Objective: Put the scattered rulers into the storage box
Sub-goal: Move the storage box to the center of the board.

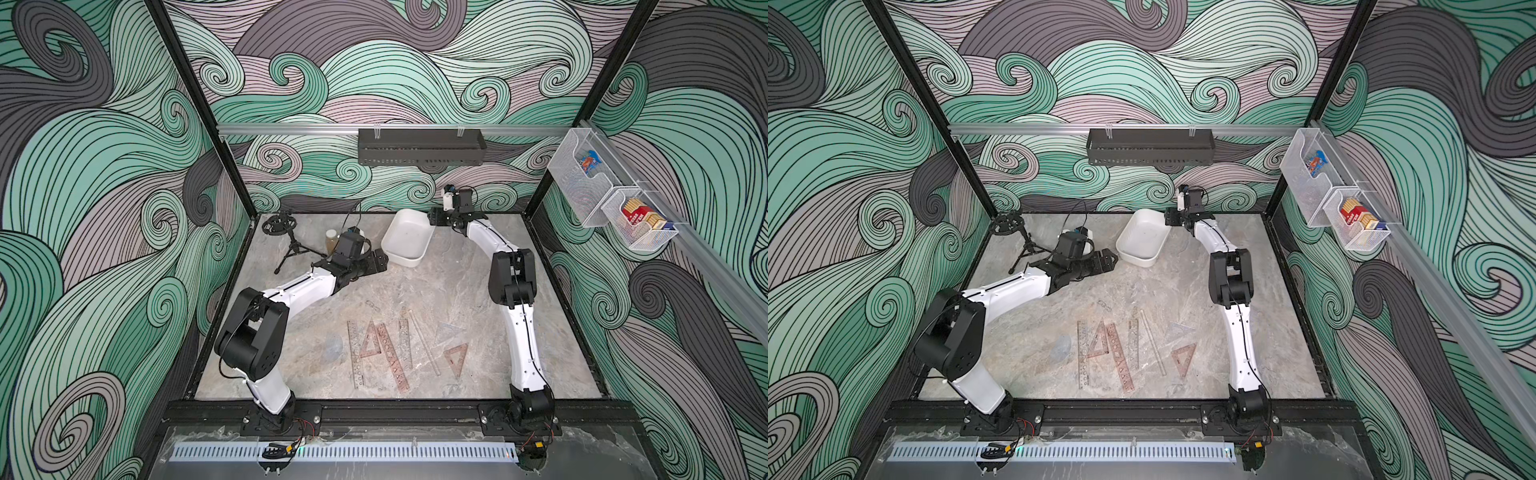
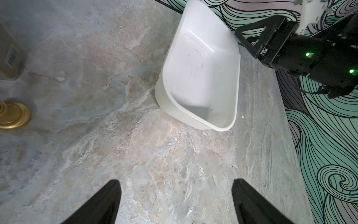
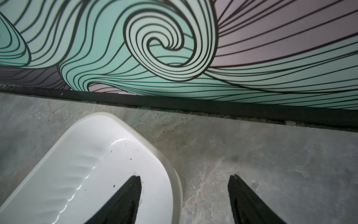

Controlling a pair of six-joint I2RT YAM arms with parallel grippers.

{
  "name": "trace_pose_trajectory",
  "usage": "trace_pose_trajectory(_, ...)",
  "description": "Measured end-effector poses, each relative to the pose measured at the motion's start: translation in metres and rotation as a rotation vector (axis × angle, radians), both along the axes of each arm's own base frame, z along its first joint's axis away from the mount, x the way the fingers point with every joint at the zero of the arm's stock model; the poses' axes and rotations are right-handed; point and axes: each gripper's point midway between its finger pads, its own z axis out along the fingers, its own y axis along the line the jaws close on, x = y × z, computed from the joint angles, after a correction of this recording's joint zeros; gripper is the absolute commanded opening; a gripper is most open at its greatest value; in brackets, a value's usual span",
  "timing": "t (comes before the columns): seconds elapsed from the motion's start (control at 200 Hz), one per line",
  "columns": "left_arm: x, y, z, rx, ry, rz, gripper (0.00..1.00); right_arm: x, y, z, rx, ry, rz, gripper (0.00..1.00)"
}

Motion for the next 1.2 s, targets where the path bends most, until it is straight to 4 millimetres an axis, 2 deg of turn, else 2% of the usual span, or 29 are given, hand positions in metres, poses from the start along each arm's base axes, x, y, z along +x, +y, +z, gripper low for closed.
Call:
trace_pose_trajectory(0.095,-0.001,-0.002,-0.003,0.001,0.008,-0.007,0.93,-0.002,0.005,-0.008,0.018,0.024,0.007,0.68)
trace_pose_trajectory(0.27,-0.002,-0.005,-0.004,-0.003,0.013,-0.016,0.93,-0.005,0.009,-0.010,0.043,0.041,0.005,0.59)
trace_pose_trajectory(0.435,-0.004,-0.007,-0.004,-0.007,0.014,-0.024,0.96,-0.014,-0.001,-0.025,0.048,0.087,-0.014,0.54)
trace_pose_trajectory(0.575,-0.007,-0.014,-0.003,-0.009,0.008,-0.041,0.98,-0.017,-0.011,-0.028,0.049,0.101,-0.029,0.51)
trace_pose_trajectory(0.715,-0.010,-0.020,-0.003,-0.010,0.006,-0.053,0.98,-0.024,-0.019,-0.021,0.049,0.108,-0.039,0.50)
trace_pose_trajectory(0.991,-0.011,-0.024,-0.001,-0.019,0.004,-0.065,0.98,-0.049,-0.023,0.011,0.045,0.102,-0.044,0.44)
trace_pose_trajectory(1.201,-0.012,-0.025,-0.001,-0.028,0.008,-0.071,0.98,-0.071,-0.026,0.006,0.013,0.136,-0.044,0.42)
